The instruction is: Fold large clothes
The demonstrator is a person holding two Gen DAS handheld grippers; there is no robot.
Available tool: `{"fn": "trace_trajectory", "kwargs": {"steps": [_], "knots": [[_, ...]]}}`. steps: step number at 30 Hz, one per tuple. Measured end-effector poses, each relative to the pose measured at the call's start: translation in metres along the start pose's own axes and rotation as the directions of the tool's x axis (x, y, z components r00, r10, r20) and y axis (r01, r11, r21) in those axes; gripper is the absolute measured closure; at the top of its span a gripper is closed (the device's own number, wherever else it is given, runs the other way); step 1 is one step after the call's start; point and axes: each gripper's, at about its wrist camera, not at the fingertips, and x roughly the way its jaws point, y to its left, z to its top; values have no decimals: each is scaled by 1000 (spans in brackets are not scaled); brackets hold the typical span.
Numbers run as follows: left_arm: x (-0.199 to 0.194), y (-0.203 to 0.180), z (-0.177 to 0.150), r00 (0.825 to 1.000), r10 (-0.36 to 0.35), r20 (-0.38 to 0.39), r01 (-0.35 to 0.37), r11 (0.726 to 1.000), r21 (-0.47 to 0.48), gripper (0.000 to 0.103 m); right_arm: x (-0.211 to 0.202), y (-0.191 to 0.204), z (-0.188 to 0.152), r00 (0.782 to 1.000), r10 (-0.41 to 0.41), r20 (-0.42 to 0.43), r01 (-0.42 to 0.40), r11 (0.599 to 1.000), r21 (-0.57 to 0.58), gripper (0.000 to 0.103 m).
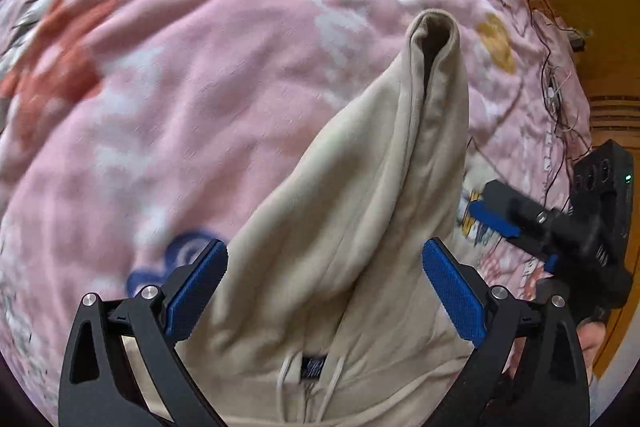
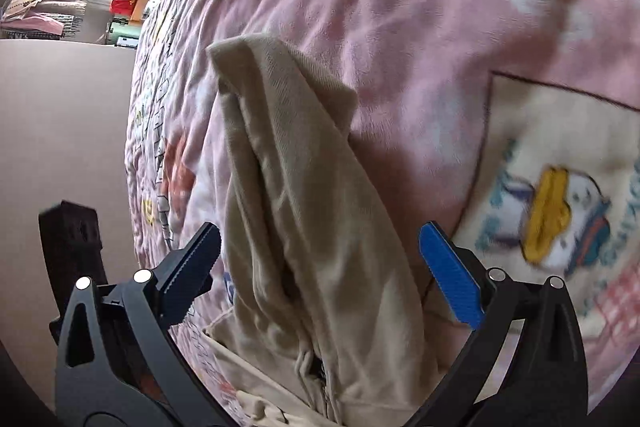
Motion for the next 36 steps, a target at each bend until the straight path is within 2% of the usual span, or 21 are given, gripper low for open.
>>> {"fn": "trace_trajectory", "kwargs": {"steps": [3,5,9,12,13,14,15,16,17,18,19,20,21,25,29,31,34,36], "knots": [[11,4,19,1000,4,12,-4,1000,-28,8,17,-6,15,999,12,-44,-12,1000,11,6],[18,9,30,999,27,36,-25,998,-60,8,25,-8,18,998,-33,-46,32,999,-4,6],[40,12,40,1000,-18,-8,18,997,-77,8,36,-12,24,997,-58,-57,56,998,-30,6],[55,11,40,997,-60,-40,56,994,-89,9,39,-13,22,999,-48,-23,46,998,-53,6],[58,12,40,997,-65,-41,60,993,-98,9,40,-13,22,999,-45,-15,44,997,-57,7],[60,12,40,998,-55,-38,51,994,-96,10,39,-13,21,999,-37,1,37,997,-65,18],[59,10,39,998,-50,-26,48,995,-85,20,37,-11,20,999,-38,16,40,996,-80,52],[58,9,38,998,-59,-24,57,995,-78,38,36,-7,18,1000,-20,19,22,992,-127,65],[58,6,38,998,-65,-27,63,995,-74,53,35,-3,15,1000,-13,20,16,988,-156,73],[57,3,36,998,-55,-26,53,996,-75,56,33,4,11,999,-30,41,38,979,-201,75],[55,-1,35,1000,-23,-21,21,998,-54,71,30,13,6,997,-52,57,65,964,-257,78],[54,-4,34,1000,-11,-23,10,999,-37,80,28,17,1,996,-57,67,73,958,-278,81],[50,-9,31,1000,-5,-16,5,1000,-21,82,22,21,-4,994,-55,92,80,955,-287,83],[27,-21,14,999,-11,43,11,1000,17,88,-1,33,-21,989,-31,147,80,937,-340,85],[-5,-26,-8,992,-72,100,69,997,33,89,-36,51,-42,975,5,221,91,902,-421,86],[-27,-27,-25,985,-98,139,91,994,58,89,-55,66,-65,963,14,269,127,857,-499,86],[-64,-30,-59,974,-91,206,64,989,136,89,-83,83,-102,949,55,310,146,795,-588,86],[-87,-27,-86,964,-106,244,65,984,168,89,-102,93,-136,930,81,358,183,742,-645,86]]}}
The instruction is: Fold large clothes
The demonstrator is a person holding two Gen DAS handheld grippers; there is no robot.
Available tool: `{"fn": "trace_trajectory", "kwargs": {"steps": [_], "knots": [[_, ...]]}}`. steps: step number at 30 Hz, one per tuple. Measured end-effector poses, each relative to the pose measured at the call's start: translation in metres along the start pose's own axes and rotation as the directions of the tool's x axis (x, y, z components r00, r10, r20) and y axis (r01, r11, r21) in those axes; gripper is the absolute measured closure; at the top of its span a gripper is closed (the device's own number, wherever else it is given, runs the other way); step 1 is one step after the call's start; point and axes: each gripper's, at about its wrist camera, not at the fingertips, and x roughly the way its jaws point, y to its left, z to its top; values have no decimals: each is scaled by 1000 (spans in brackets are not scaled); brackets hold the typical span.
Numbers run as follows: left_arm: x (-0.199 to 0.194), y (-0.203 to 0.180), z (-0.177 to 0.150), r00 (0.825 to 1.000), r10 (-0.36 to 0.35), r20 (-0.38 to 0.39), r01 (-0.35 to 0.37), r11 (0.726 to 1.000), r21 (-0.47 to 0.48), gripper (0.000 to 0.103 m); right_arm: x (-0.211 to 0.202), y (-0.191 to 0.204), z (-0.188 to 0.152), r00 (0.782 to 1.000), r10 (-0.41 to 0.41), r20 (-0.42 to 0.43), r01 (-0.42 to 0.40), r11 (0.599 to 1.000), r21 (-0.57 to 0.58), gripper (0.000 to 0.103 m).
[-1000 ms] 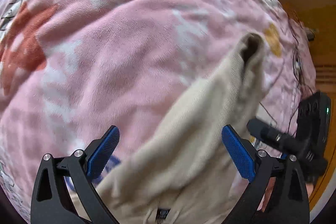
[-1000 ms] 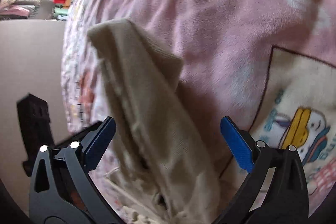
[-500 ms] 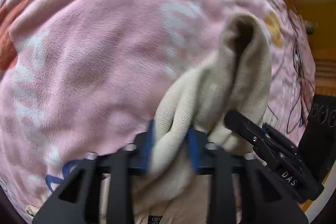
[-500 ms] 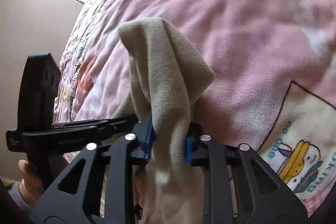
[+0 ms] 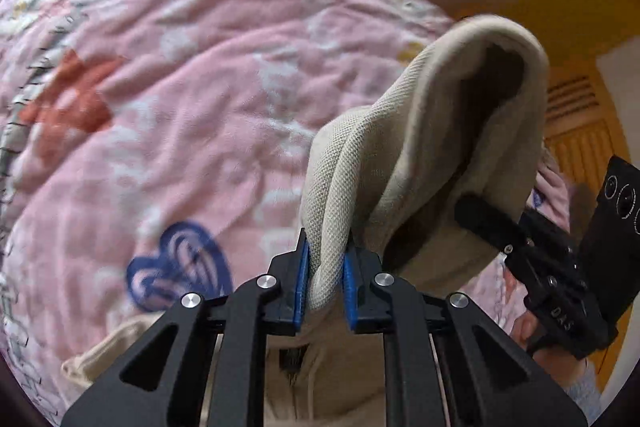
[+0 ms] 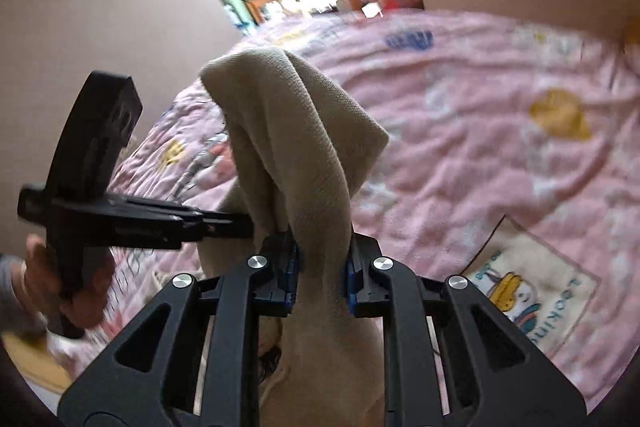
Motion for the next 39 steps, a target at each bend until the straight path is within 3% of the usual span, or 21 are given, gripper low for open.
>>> {"fn": "trace_trajectory", "kwargs": {"steps": [3,6,11,16,18,20,22,24,26,29,32,33,34,36,39], "knots": [[-39,-1,-43,999,-19,50,17,999,48,89,-33,32,-21,997,-11,72,18,996,-92,86],[-63,2,-92,997,-31,69,23,994,104,88,-65,69,-63,991,-26,131,50,981,-186,86],[-57,16,-173,999,5,36,-11,989,146,86,-86,110,-149,987,-64,145,108,940,-325,85],[-17,37,-260,990,133,-54,-120,974,194,85,-70,118,-227,994,-112,8,110,961,-252,72],[-8,44,-283,982,168,-89,-148,968,201,82,-65,116,-251,989,-137,-52,125,974,-190,36],[-4,53,-298,974,199,-111,-172,962,213,57,-62,109,-275,986,-123,-117,110,988,-108,35],[-7,62,-312,971,205,-120,-176,960,218,38,-65,104,-297,979,-118,-165,111,993,-48,35],[-14,71,-321,967,215,-134,-183,959,219,36,-72,94,-315,975,-98,-198,102,995,11,35],[-25,79,-327,967,213,-136,-181,960,214,34,-85,86,-329,980,-26,-198,48,993,106,35],[-45,99,-325,977,170,-126,-154,980,128,30,-111,63,-338,982,125,-139,-69,934,351,34],[-54,113,-317,991,82,-107,-81,997,16,26,-116,38,-344,960,277,-44,-200,783,589,32],[-56,116,-313,995,56,-88,-59,998,-29,25,-111,30,-345,941,339,-1,-252,703,665,32],[-56,119,-310,997,37,-73,-42,997,-66,22,-107,27,-345,931,365,16,-272,662,698,32],[-45,119,-303,997,27,-71,-36,990,-136,22,-94,26,-339,918,395,33,-293,619,729,32],[-12,117,-290,994,34,-102,-56,974,-221,22,-68,35,-328,913,406,30,-303,629,715,32]]}}
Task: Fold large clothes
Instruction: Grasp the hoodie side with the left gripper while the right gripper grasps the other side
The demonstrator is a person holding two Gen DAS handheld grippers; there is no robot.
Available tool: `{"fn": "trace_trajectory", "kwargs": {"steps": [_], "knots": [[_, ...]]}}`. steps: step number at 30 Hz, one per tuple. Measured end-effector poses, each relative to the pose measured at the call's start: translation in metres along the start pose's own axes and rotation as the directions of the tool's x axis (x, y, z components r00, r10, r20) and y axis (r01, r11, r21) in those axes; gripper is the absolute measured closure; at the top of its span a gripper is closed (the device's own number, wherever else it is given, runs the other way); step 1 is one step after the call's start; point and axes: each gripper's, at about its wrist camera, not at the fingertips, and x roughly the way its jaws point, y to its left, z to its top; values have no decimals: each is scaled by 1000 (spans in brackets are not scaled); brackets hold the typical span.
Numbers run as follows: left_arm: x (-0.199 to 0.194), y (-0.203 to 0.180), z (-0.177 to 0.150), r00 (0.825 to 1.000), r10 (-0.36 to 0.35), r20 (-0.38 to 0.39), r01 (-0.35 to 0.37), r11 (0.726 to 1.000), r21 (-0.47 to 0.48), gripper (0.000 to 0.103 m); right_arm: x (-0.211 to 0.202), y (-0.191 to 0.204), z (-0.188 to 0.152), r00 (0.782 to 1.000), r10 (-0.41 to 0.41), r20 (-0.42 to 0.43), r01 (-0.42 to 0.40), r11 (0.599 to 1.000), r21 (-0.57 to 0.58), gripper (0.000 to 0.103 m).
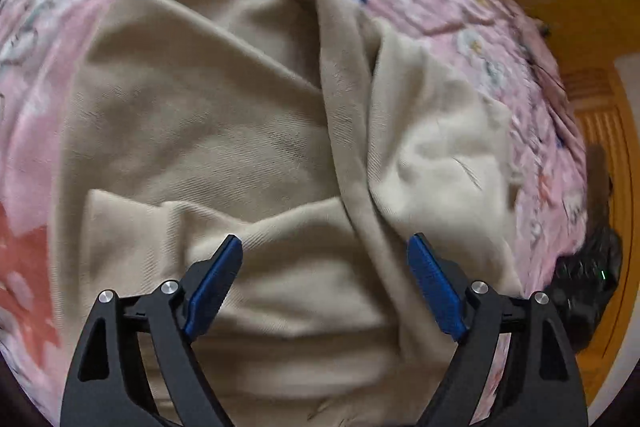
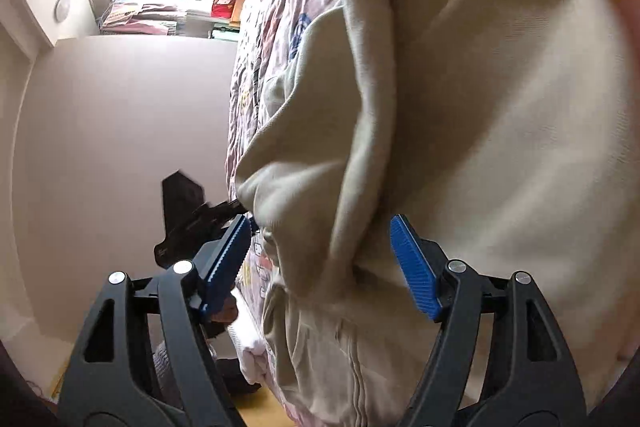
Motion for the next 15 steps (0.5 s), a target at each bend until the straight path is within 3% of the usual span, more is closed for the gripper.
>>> {"fn": "trace_trajectory", "kwargs": {"steps": [4,6,7,8,10,15], "knots": [[28,-10,12,1000,32,1,-31,999,-44,21,23,-2,2,999,-42,16,42,999,-30,33],[32,-14,14,1000,3,17,-3,999,-47,31,27,2,4,999,-29,26,32,996,-88,70],[33,-18,14,1000,-21,22,22,999,-41,54,30,3,4,999,-43,23,45,993,-109,77],[34,-20,16,999,-29,24,30,999,-36,69,31,4,5,999,-48,25,50,991,-122,92],[30,-24,19,998,-34,57,35,999,-23,82,32,5,1,1000,-7,23,11,987,-159,93],[1,-23,28,986,-45,159,49,999,-22,89,24,19,10,992,94,81,-68,958,-279,96]]}}
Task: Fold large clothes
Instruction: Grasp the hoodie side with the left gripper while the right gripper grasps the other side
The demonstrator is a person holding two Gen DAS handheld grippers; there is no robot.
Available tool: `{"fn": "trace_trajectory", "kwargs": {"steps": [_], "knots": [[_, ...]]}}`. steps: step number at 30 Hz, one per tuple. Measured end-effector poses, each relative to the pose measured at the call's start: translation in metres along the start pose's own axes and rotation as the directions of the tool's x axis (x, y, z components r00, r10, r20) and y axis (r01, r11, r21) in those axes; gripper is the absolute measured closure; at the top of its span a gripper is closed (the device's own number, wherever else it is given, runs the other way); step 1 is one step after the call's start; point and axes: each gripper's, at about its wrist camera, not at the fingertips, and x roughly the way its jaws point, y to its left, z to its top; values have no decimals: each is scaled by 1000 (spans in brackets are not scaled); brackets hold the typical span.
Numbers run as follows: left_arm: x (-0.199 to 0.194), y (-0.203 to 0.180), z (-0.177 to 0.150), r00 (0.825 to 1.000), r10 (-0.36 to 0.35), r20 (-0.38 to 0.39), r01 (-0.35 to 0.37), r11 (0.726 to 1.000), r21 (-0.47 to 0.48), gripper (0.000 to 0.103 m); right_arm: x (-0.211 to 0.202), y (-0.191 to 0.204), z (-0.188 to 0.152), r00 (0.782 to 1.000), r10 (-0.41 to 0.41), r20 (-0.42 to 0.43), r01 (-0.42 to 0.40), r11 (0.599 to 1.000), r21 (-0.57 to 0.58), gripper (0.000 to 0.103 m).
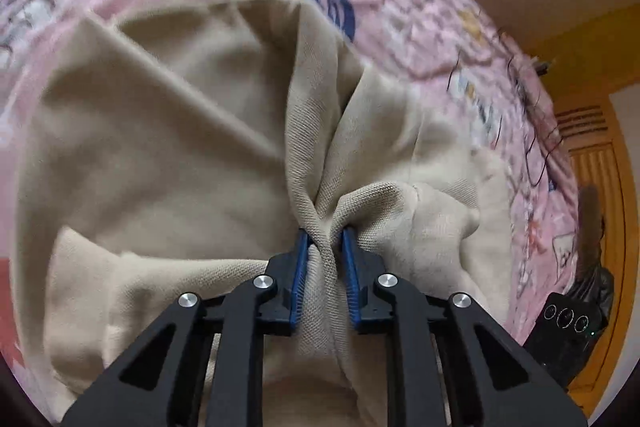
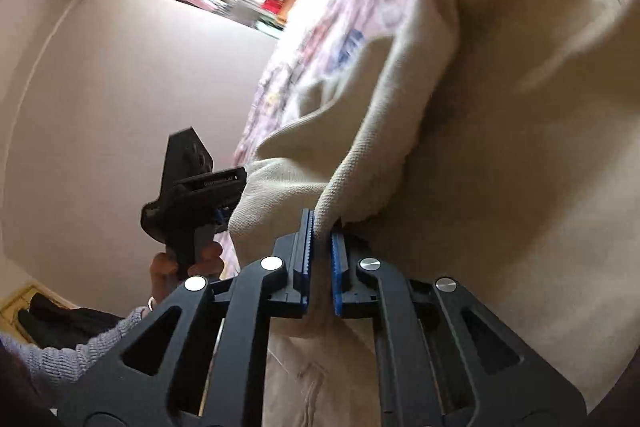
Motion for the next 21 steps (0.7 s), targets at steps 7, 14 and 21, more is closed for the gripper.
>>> {"fn": "trace_trajectory", "kwargs": {"steps": [7,14,21], "knots": [[-45,6,25,994,63,88,-64,998,15,99,-16,-5,10,994,71,79,-66,995,-72,96],[-33,20,15,996,81,26,-81,997,19,99,-31,-61,-27,976,-218,12,217,975,53,95],[-19,-20,-23,995,95,-16,-92,985,143,22,-56,-7,-15,925,-363,115,368,929,-25,38]]}}
